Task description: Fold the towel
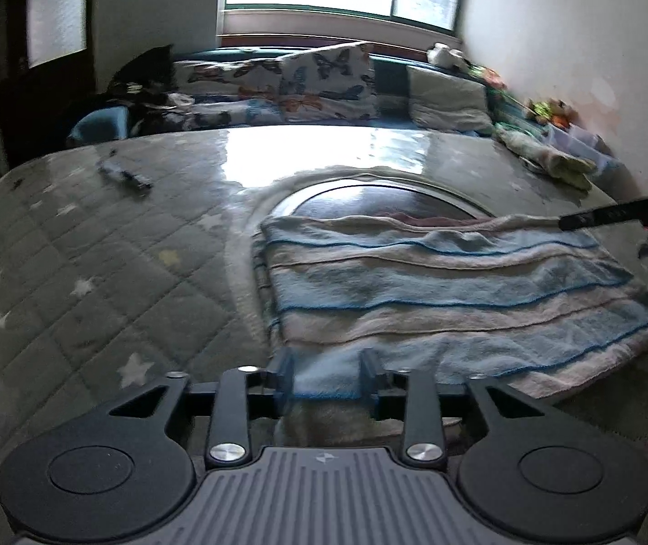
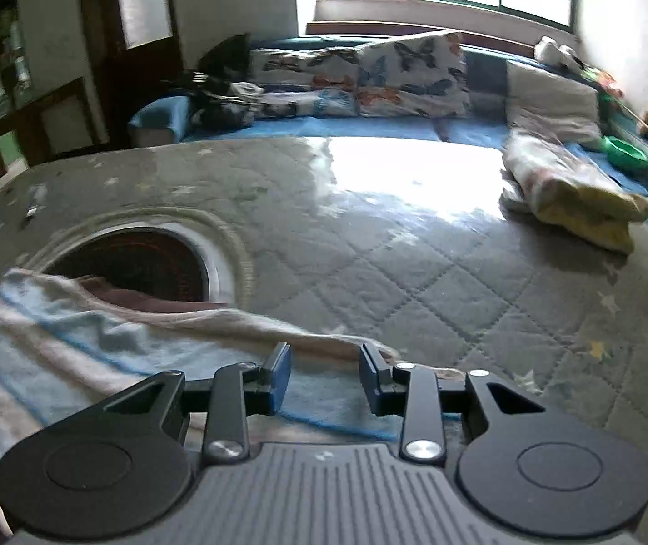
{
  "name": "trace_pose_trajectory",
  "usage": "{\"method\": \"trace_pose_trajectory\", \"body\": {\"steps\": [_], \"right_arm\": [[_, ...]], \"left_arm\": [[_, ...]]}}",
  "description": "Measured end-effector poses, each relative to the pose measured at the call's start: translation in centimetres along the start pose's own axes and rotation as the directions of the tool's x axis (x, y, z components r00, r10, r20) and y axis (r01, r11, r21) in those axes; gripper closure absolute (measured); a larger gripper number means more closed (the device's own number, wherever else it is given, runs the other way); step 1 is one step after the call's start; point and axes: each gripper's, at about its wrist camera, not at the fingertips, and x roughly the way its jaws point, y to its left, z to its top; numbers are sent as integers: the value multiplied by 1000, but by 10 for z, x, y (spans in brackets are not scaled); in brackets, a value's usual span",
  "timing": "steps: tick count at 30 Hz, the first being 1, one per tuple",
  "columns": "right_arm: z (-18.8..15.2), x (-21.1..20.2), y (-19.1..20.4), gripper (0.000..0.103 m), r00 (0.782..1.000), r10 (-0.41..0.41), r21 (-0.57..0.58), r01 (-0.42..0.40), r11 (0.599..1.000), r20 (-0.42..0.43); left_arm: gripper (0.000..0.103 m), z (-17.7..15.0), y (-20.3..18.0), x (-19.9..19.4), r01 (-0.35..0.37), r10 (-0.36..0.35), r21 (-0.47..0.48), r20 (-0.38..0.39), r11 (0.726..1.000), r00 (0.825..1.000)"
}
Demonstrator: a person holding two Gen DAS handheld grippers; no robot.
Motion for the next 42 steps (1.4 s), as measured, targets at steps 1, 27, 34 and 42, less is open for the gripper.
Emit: {"method": "trace_pose_trajectory", "body": {"steps": [1,27,34,42], "right_arm": [[-1,-4,7,64,1000,13,-19,-13,1000,0],[19,-38,184,63,939,321,-306,-344,888,-124],[47,-29,213,63,920,356,-302,-390,870,-163],[73,12,253,57,881,369,-285,-450,846,-296]], "left_arm": [[59,-3,1,-3,-8,8,-14,-3,1000,1000],[92,-17,26,-33,34,-20,-308,47,951,999],[93,-3,11,-50,119,-79,-281,150,952,986],[94,11,-2,-49,182,-135,-256,193,949,972]]}}
